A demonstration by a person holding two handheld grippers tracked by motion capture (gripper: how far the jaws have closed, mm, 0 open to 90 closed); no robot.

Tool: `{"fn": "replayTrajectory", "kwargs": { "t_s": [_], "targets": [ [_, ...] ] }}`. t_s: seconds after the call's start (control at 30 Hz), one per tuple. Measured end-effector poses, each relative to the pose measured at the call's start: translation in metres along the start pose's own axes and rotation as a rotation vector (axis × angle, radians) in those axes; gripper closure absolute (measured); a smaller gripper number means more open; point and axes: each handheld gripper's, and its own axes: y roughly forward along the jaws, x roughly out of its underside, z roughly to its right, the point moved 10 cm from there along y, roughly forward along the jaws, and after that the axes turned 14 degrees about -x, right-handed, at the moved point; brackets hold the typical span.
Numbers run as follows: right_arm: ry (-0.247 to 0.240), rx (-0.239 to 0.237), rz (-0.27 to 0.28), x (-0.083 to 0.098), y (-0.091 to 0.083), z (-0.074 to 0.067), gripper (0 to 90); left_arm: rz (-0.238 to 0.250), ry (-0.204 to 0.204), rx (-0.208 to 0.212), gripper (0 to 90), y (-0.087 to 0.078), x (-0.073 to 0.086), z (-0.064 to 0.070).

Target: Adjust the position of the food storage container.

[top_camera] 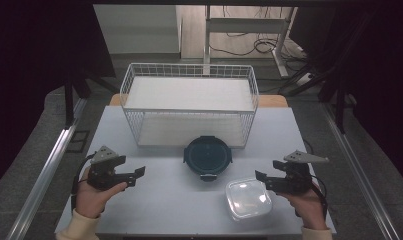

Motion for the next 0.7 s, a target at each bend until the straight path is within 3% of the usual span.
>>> {"fn": "replayTrajectory", "kwargs": {
  "t_s": [0.3, 0.43, 0.7],
  "targets": [
    [-0.005, -0.004, -0.039, 0.011, 0.009, 0.0, 22.2, -0.04, 0.038, 0.002, 18.7, 0.008, 0.006, 0.009],
    [-0.012, 0.004, -0.031, 0.009, 0.005, 0.0, 22.3, -0.048, 0.046, 0.005, 18.5, 0.008, 0.009, 0.011],
    [0.005, 0.02, -0.014, 0.0, -0.002, -0.003, 24.6, -0.048, 0.032, 0.007, 18.2, -0.001, 0.012, 0.011]
  ]
}}
